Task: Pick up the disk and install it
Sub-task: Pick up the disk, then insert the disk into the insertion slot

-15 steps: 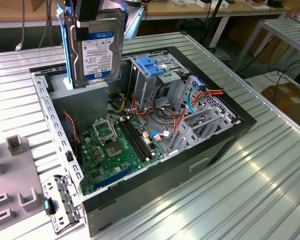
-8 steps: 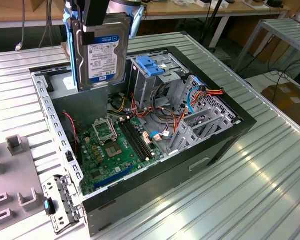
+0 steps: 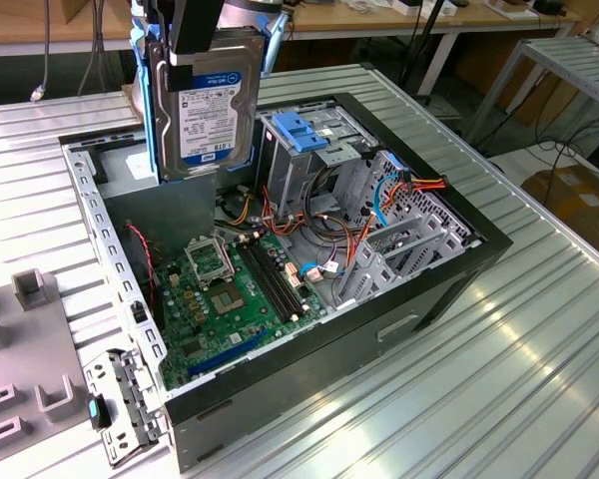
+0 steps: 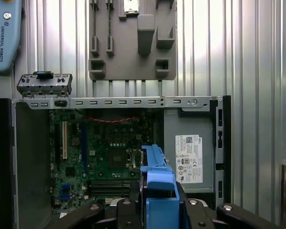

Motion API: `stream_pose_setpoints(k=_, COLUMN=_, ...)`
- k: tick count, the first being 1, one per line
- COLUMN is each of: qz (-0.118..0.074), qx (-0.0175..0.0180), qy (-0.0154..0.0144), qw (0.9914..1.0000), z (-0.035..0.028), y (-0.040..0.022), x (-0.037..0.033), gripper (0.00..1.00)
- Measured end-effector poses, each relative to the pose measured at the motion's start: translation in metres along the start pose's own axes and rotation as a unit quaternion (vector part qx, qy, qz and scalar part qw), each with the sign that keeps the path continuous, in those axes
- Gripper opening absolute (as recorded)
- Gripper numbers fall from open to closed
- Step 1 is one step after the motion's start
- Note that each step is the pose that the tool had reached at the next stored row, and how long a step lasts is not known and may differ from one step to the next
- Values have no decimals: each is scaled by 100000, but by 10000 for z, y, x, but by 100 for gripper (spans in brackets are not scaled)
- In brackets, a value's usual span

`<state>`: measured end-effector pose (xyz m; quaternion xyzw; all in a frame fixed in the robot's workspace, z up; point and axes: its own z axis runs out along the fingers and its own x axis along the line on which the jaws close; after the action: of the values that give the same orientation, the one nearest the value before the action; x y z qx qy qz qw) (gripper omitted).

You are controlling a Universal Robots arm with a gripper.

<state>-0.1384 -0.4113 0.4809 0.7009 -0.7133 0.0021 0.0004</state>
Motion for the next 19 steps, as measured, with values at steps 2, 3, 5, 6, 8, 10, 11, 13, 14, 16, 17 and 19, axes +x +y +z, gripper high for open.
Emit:
stream_pose_setpoints(k=2, qz=0, qx=-2, qy=0, qw=100000, z=0, y=0, x=0, gripper=37)
stream_pose_setpoints(k=3, qz=-1, qx=-2, qy=1, qw=100000, z=0, y=-1, x=0, gripper=37)
stream_pose_setpoints(k=5, qz=-1, qx=-1, qy=-2, qw=100000, z=0, y=-1, x=0, gripper=37)
stream_pose_setpoints(k=6, qz=-2, qx=-2, qy=0, qw=100000, z=0, y=-2, x=0, gripper=37)
stream_pose_setpoints(k=8, qz=-5, qx=1, qy=-1, qw=100000, z=0, y=-2, x=4, gripper=37)
stream_pose_setpoints(k=10, qz=-2, qx=-3, qy=0, qw=100000, z=0, y=-2, x=19, gripper=37)
stream_pose_setpoints(k=11, qz=-5, qx=-3, qy=0, qw=100000, z=0, y=-2, x=31, gripper=37)
stream_pose_setpoints(k=13, qz=-1, qx=-3, qy=3, qw=100000, z=0, y=-2, x=59, gripper=37)
stream_pose_setpoints(k=14, qz=-2, qx=-1, qy=0, qw=100000, z=0, y=-3, x=76, gripper=37)
stream_pose_setpoints(k=16, qz=-2, qx=-1, qy=-1, qw=100000, z=0, y=-3, x=96, gripper=37)
stream_pose_setpoints(k=17, qz=1, qx=0, qy=-1, qw=100000, z=1, y=-3, x=106, gripper=37)
stream_pose_setpoints(k=19, qz=-2, qx=1, qy=-5, qw=100000, z=1, y=-4, x=133, gripper=37)
